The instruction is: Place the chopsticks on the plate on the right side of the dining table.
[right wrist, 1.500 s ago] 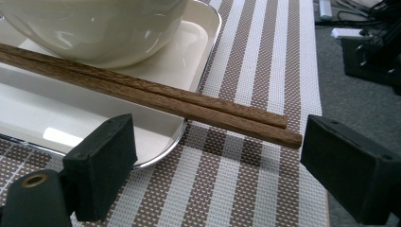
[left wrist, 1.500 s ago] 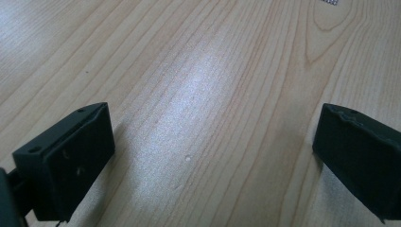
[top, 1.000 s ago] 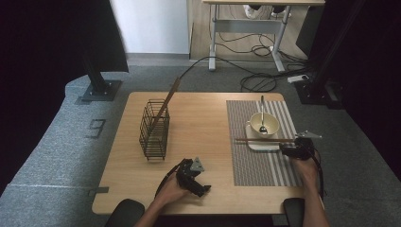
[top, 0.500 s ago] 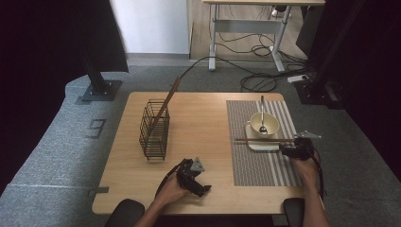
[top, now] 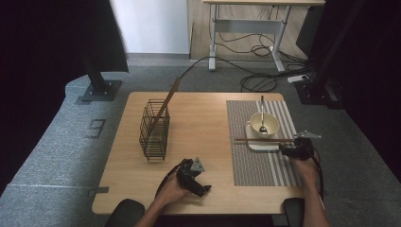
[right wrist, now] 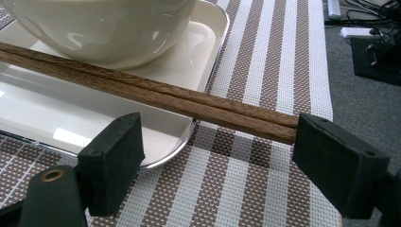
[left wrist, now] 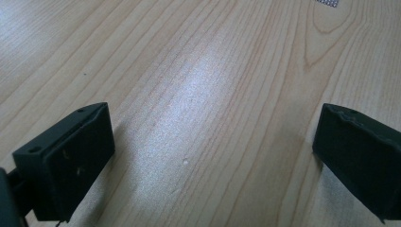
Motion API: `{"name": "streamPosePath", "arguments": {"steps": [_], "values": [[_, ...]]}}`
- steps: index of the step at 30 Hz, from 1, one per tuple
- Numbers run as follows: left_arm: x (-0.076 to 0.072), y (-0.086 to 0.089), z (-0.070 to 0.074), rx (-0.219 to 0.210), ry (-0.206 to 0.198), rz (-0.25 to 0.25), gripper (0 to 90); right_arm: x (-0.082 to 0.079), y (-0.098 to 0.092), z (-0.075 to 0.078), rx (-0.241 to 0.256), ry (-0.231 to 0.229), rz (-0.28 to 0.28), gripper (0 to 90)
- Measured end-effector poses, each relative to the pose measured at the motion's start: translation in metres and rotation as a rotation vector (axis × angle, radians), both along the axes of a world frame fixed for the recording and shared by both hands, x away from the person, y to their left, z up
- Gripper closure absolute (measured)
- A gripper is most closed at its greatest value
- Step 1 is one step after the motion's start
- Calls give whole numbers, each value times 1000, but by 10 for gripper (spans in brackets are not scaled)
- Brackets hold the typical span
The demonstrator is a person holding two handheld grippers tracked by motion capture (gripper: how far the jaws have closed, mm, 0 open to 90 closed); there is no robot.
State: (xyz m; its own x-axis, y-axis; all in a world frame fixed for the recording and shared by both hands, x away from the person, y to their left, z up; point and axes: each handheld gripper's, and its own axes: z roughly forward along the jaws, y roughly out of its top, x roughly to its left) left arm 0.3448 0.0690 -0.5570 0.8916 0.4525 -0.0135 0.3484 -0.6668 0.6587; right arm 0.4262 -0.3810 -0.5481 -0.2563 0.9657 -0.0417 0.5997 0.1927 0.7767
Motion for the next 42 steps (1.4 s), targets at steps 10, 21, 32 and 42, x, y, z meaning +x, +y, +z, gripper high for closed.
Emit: {"name": "streamPosePath", "arguments": {"steps": [10, 21, 32, 42], "values": [[0, 0, 0, 0, 0, 0, 0, -5, 2, 9, -35, -23, 30, 92], [0, 0, 0, -1, 1, 1, 0, -17, 12, 29, -9, -4, 110, 0], [0, 0, 0, -1, 1, 1, 0, -57, 12, 69, 6, -5, 145, 0], [0, 0, 0, 1, 0, 0, 0, -88, 36, 83, -2, 17, 227, 0]]}}
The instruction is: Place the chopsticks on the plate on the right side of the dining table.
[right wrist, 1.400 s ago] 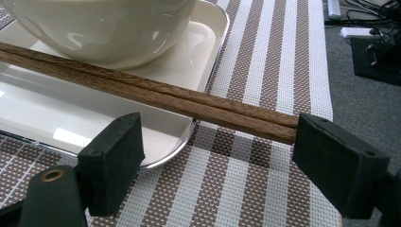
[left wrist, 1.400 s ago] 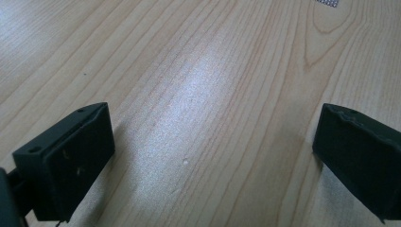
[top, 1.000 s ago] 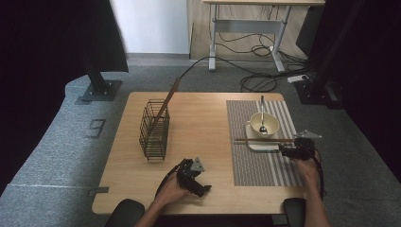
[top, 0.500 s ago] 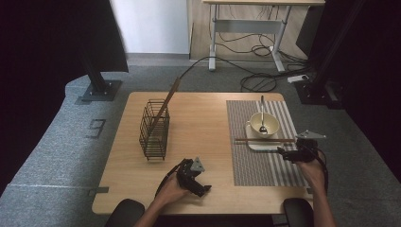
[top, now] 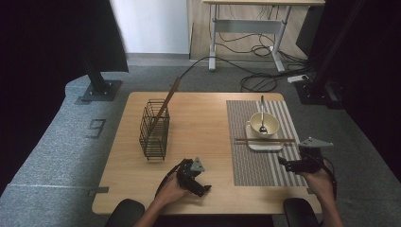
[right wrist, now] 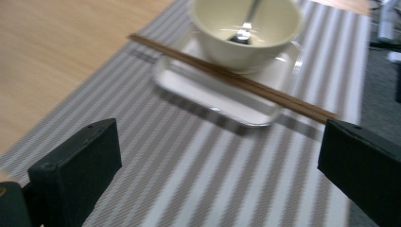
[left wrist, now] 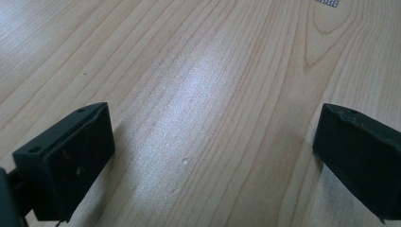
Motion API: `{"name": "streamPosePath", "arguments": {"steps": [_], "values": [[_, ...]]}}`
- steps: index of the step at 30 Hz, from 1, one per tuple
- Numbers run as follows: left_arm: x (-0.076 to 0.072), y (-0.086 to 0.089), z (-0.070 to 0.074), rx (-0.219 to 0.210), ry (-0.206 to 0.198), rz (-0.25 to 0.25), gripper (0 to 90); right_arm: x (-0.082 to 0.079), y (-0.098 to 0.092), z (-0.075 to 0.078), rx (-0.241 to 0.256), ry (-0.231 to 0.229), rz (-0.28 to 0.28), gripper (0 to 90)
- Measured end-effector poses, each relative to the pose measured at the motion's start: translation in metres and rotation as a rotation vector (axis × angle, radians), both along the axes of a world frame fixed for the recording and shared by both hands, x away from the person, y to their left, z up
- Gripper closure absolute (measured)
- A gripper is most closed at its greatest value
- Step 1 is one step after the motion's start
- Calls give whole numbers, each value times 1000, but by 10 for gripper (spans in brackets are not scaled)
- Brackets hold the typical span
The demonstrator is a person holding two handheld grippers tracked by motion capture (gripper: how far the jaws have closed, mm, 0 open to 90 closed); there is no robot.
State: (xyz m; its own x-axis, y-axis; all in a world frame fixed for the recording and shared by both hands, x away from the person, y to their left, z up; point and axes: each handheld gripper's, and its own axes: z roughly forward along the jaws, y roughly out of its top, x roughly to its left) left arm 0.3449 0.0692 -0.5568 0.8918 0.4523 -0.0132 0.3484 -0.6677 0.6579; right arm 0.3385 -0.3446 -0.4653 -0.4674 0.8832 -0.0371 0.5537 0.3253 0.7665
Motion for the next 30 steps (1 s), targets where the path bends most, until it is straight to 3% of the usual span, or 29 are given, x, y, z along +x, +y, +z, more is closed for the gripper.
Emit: {"name": "streamPosePath", "arguments": {"steps": [6, 11, 16, 27, 30], "values": [[0, 0, 0, -3, 1, 3, 0, -7, 33, 5, 17, 4, 99, 0], [0, 0, 0, -3, 1, 3, 0, -2, 62, -3, 7, 6, 163, 0], [0, 0, 0, -4, 0, 4, 0, 10, 81, -21, -56, 49, 184, 0], [0, 0, 0, -2, 1, 3, 0, 32, 100, -76, -64, 117, 209, 0], [0, 0, 0, -2, 1, 3, 0, 35, 100, -85, -57, 115, 211, 0]]}}
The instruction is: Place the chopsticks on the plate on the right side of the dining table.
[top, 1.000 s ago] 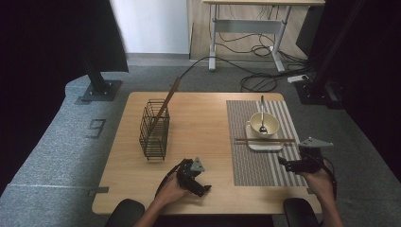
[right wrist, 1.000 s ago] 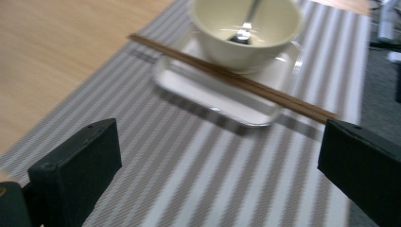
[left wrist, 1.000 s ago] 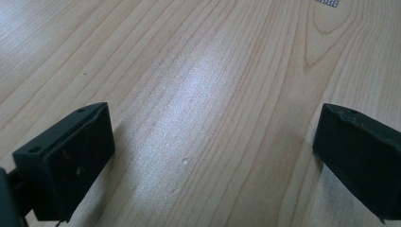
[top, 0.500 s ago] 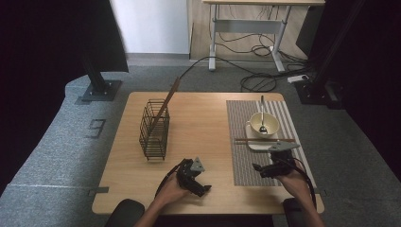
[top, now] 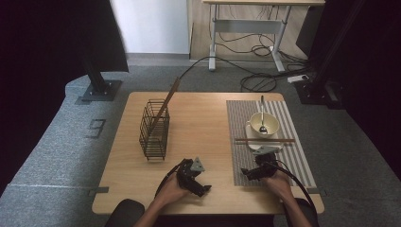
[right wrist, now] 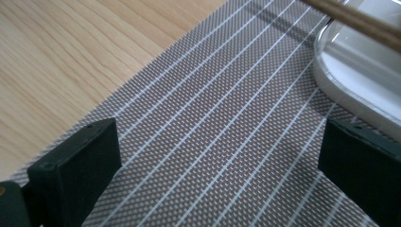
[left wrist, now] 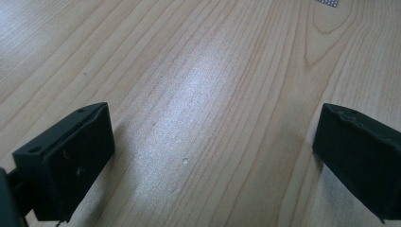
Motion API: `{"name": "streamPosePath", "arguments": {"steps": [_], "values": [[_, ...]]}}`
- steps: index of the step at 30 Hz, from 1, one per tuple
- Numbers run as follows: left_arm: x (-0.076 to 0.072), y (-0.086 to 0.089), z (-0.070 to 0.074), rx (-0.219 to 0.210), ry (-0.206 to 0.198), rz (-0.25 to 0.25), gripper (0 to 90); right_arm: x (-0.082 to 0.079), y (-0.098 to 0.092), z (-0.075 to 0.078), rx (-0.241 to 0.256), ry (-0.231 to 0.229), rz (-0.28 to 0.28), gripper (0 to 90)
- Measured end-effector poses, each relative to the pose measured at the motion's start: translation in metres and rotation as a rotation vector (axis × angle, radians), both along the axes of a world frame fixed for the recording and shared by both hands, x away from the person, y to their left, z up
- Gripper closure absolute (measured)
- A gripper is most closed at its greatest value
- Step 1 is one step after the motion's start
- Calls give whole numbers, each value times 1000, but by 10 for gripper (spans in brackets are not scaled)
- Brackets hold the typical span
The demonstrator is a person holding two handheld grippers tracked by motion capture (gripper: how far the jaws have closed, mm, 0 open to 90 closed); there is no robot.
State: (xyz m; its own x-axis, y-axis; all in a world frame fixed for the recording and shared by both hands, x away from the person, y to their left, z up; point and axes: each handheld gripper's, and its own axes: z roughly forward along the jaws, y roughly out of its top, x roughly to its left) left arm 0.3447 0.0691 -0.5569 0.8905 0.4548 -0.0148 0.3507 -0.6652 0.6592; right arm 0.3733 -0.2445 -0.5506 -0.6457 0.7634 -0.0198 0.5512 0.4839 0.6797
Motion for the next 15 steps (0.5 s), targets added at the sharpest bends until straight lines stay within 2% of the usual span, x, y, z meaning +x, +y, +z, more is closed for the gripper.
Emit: {"name": "streamPosePath", "arguments": {"steps": [2, 6, 15], "values": [[0, 0, 0, 0, 0, 0, 0, 2, -1, -5, -1, -8, -3, 0], [0, 0, 0, 0, 0, 0, 0, 2, -3, -10, 44, -20, -19, 0], [0, 0, 0, 1, -1, 0, 0, 2, -4, -10, 43, -20, -18, 0]]}}
